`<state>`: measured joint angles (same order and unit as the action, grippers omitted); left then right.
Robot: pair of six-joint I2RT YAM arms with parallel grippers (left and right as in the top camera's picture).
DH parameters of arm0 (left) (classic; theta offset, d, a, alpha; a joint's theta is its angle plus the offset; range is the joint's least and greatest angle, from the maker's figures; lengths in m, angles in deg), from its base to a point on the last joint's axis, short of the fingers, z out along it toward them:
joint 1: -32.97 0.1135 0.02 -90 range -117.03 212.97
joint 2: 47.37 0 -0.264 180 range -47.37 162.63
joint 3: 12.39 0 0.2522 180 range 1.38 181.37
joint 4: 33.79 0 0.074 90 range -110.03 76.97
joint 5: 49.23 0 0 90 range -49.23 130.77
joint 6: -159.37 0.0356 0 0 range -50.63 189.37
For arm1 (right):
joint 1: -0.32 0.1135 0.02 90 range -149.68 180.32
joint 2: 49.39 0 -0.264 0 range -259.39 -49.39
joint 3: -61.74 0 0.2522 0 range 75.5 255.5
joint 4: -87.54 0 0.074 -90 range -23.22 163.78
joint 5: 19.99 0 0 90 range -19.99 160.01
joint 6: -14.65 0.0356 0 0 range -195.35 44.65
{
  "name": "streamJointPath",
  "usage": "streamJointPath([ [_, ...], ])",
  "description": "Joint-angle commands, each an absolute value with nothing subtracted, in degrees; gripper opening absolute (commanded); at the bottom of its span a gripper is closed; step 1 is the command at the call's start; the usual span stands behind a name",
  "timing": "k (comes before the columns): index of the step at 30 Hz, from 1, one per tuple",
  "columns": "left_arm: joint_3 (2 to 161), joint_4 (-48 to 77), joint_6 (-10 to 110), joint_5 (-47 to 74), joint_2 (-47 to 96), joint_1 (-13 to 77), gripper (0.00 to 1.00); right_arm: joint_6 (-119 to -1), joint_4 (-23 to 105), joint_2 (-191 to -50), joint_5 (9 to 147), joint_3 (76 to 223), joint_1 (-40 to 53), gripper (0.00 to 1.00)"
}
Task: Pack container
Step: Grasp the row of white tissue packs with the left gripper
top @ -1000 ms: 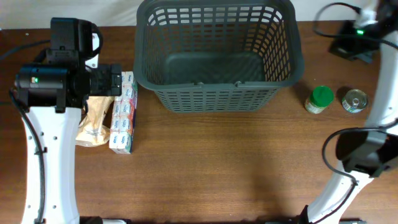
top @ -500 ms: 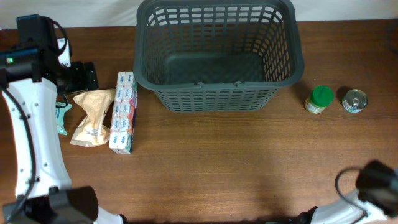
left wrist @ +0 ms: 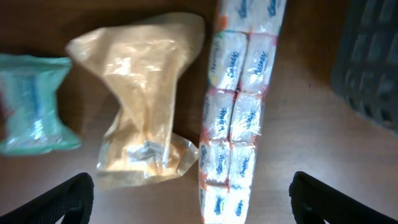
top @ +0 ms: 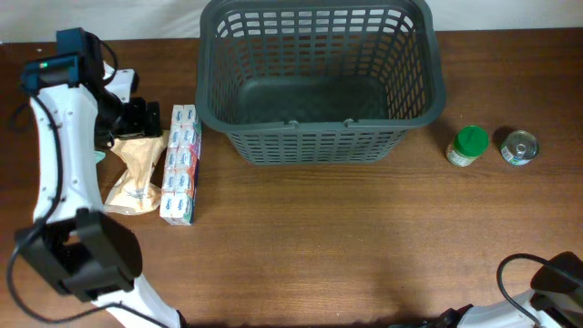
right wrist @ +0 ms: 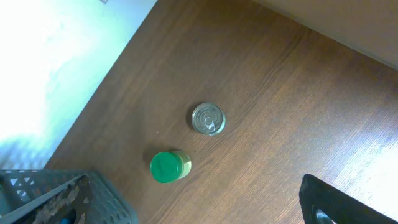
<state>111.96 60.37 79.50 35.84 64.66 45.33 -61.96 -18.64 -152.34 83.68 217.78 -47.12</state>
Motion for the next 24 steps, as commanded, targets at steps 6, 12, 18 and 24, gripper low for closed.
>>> streamJointPath([
  [6,112.05,61.25,88.39,33.79,73.22,41.42,0.92,-61.55,-18.62,-152.08,84.75,217.67,-47.34,0.99],
  [12,112.0,60.13,88.41,39.36,77.42,36.94,0.93,-61.55,-18.62,-152.08,84.75,217.67,-47.34,0.99],
  [18,111.98,59.47,87.8,43.82,82.97,35.85,0.92,-61.55,-18.62,-152.08,84.75,217.67,-47.34,0.99],
  [24,111.98,59.06,86.12,43.56,89.16,36.39,0.77,-61.55,-18.62,-152.08,84.75,217.67,-47.34,0.99],
])
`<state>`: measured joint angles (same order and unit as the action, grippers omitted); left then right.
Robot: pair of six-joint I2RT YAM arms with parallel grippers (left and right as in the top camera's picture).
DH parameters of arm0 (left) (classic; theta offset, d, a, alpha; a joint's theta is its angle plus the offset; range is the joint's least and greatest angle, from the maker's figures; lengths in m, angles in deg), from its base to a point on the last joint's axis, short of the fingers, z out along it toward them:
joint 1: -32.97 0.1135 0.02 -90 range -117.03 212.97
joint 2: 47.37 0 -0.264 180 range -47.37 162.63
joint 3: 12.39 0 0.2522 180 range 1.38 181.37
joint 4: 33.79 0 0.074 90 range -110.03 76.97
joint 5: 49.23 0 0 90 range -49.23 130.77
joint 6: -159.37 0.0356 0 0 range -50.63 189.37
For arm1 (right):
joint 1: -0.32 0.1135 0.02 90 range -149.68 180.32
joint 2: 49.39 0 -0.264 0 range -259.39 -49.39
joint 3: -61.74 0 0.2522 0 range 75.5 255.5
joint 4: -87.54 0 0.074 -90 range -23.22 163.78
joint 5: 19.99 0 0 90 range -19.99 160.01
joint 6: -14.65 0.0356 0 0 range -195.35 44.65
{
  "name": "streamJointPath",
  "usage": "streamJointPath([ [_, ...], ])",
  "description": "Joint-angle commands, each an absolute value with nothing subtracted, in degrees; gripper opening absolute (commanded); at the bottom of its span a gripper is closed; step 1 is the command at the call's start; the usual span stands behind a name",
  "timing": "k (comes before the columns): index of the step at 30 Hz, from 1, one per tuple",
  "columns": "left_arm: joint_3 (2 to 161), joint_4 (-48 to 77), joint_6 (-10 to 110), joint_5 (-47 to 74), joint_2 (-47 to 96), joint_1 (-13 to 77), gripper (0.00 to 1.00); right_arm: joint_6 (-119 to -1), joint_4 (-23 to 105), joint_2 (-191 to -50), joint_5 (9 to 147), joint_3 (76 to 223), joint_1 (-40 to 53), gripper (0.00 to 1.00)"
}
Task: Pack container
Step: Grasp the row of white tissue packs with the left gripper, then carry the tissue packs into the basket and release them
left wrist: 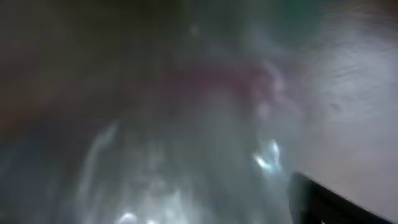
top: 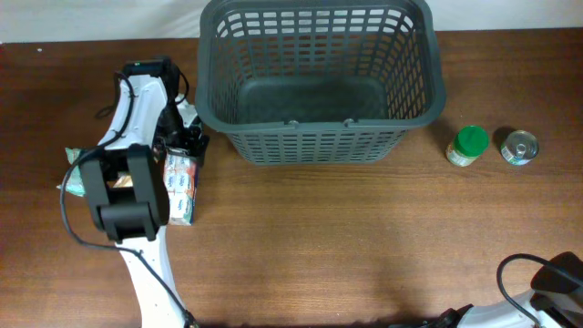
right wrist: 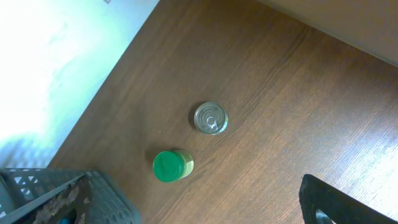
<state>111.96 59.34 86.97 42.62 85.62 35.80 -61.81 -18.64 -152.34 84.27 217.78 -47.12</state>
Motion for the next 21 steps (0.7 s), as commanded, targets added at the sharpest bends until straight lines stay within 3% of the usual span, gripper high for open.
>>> streamJointPath([
  [1,111.98,59.19,86.12,43.3,89.95,36.39,0.59,-61.55,-18.62,-152.08,84.75,217.67,-47.34,0.99],
  [2,111.98,59.3,86.12,42.79,90.43,36.37,0.32,-61.55,-18.62,-152.08,84.75,217.67,-47.34,0.99],
  [3,111.98,59.37,86.14,41.96,90.54,36.35,0.13,-61.55,-18.62,-152.08,84.75,217.67,-47.34,0.99],
  [4,111.98,59.37,86.12,41.42,90.54,36.35,0.02,-61.55,-18.62,-152.08,84.75,217.67,-47.34,0.99],
  [12,127.26,67.78,84.81,41.22,89.86,37.57,0.02,-61.55,-18.62,-152.08,84.75,217.67,-47.34,0.99],
  [21,166.82,76.06,84.63,41.16,89.42,37.44,0.02,-61.55,-18.62,-152.08,84.75,217.67,-47.34,0.99],
])
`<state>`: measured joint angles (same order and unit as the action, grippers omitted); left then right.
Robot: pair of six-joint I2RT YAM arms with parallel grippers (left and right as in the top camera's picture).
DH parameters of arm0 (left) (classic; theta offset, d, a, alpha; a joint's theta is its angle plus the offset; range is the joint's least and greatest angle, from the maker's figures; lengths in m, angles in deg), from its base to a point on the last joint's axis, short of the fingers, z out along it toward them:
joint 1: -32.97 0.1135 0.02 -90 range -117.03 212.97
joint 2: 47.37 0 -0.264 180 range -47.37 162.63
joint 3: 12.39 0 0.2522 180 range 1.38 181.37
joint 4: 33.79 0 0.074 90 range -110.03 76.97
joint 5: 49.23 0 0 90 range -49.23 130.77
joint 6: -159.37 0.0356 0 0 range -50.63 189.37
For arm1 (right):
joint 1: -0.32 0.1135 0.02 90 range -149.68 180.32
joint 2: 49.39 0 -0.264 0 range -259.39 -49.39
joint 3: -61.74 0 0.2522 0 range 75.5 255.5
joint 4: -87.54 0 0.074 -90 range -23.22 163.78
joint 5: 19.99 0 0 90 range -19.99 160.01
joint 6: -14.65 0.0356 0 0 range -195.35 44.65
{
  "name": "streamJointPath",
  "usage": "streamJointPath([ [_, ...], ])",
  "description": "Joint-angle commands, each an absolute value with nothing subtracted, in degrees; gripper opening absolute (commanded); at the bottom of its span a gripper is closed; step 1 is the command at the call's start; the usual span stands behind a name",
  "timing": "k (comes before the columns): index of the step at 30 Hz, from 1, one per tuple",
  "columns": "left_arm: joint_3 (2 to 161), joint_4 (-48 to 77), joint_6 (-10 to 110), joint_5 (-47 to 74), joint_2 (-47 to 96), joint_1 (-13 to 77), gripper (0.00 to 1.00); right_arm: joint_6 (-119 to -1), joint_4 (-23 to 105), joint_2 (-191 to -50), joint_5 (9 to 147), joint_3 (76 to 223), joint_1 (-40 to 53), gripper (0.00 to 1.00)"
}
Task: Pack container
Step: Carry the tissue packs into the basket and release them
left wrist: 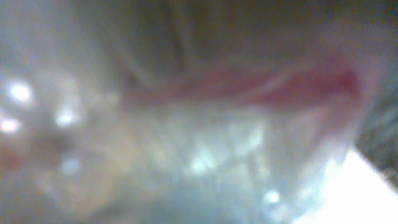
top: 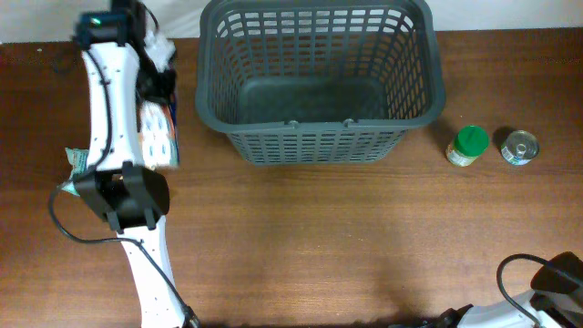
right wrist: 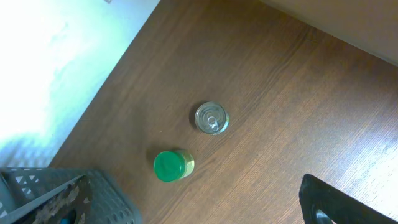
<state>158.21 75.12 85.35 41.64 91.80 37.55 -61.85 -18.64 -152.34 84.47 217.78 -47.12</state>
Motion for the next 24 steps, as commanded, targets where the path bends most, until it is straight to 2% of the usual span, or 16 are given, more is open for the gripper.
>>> streamJointPath([
  [1,175.39,76.02,84.68,40.98,88.85,36.76,0.02,-61.55,-18.62,-152.08,84.75,217.67,-47.34,0.99],
  [3,181.53,74.47,84.83,40.92,87.67,35.56,0.02,-61.55,-18.62,-152.08,84.75,217.67,-47.34,0.99],
  [8,181.07,66.08,91.69,40.37,80.15,29.86,0.02,-61.55,-18.62,-152.08,84.75,217.67,-47.34,0.99],
  [18,180.09,60.92,128.28,40.39,77.68,11.52,0.02,-61.55,-18.62,-152.08,84.75,217.67,-47.34,0.99],
  [24,174.84,58.4,130.79,38.16,81.57,7.17,0.02,-61.55,-18.62,-152.08,84.75,217.67,-47.34,0.99],
])
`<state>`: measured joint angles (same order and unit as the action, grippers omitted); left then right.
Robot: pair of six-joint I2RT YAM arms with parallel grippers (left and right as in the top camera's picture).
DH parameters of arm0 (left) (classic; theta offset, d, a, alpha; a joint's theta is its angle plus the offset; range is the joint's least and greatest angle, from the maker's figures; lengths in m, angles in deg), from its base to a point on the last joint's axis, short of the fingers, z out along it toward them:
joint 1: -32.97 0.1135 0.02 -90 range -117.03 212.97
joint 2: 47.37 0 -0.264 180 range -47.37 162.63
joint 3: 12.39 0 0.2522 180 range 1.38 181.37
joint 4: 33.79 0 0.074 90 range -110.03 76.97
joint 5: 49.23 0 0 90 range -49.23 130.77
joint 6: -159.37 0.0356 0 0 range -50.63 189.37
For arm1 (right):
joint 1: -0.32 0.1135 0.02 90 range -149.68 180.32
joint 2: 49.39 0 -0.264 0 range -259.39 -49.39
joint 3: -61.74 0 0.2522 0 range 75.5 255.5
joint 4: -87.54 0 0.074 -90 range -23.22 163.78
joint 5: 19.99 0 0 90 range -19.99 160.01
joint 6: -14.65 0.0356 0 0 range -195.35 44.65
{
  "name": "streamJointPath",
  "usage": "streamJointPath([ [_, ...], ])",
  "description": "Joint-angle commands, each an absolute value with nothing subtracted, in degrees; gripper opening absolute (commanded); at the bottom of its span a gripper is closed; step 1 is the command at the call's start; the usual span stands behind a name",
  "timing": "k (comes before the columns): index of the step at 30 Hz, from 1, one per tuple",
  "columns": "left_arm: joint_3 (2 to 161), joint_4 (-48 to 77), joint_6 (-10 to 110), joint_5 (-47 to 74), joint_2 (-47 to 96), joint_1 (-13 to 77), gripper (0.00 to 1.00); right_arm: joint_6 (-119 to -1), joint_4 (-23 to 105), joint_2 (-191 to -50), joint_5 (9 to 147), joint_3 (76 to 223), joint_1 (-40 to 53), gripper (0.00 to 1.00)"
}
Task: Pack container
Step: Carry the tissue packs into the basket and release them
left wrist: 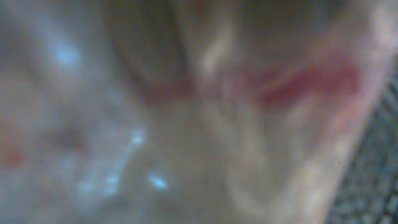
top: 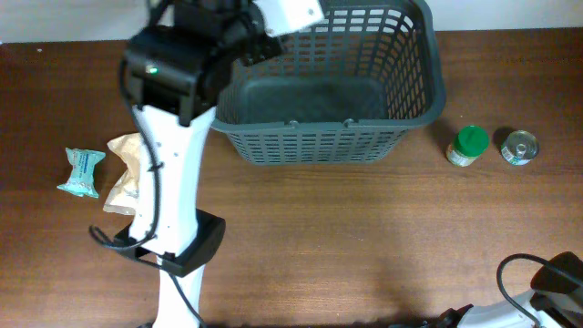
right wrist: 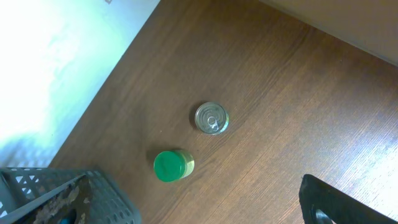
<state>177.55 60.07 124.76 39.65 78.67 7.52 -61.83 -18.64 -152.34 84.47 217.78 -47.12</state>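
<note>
My left gripper [top: 260, 25] is raised high toward the overhead camera and shut on the long pack of pocket tissues [top: 290, 11]. It holds the pack over the back left part of the grey plastic basket [top: 414, 100]. The left wrist view is filled by the blurred white and red tissue pack [left wrist: 205, 124], with basket mesh [left wrist: 382, 186] at the lower right. A tan bag [top: 126, 173] and a teal pack [top: 82, 171] lie on the table at the left. My right gripper [right wrist: 193, 196] is open and holds nothing; one dark finger [right wrist: 342, 202] shows.
A green-lidded jar [top: 469, 146] and a tin can [top: 519, 147] stand right of the basket, also seen as the jar [right wrist: 173, 166] and the can [right wrist: 211, 118]. The right arm's base and cable [top: 547, 278] sit at the front right corner.
My left arm has risen and moved right with the tissue pack, from left of the basket to above its back left rim. The right arm has not moved.
My left gripper was open above the tan bag and the tissue pack lying left of the basket. Then it was down on the pack. Then the pack was off the table beside the basket, and now it hangs over the basket. The right arm stayed still.
</note>
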Motion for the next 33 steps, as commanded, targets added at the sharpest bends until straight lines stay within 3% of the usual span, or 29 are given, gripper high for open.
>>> streamJointPath([
  [1,174.06,58.03,130.79,38.23,82.43,7.15,0.02,-61.55,-18.62,-152.08,84.75,217.67,-47.34,0.99],
  [16,160.4,49.95,130.77,46.44,94.51,6.34,0.02,-61.55,-18.62,-152.08,84.75,217.67,-47.34,0.99],
  [27,157.73,47.93,130.75,46.18,96.11,6.12,0.04,-61.55,-18.62,-152.08,84.75,217.67,-47.34,0.99],
  [28,157.73,47.87,130.36,46.16,96.09,6.12,0.15,-61.55,-18.62,-152.08,84.75,217.67,-47.34,0.99],
  [31,157.75,47.83,125.66,45.53,95.54,5.84,0.7,-61.55,-18.62,-152.08,84.75,217.67,-47.34,0.99],
  [33,157.79,47.89,119.54,44.0,94.29,5.75,0.99,-61.52,-18.62,-152.08,84.75,217.67,-47.34,0.99],
])
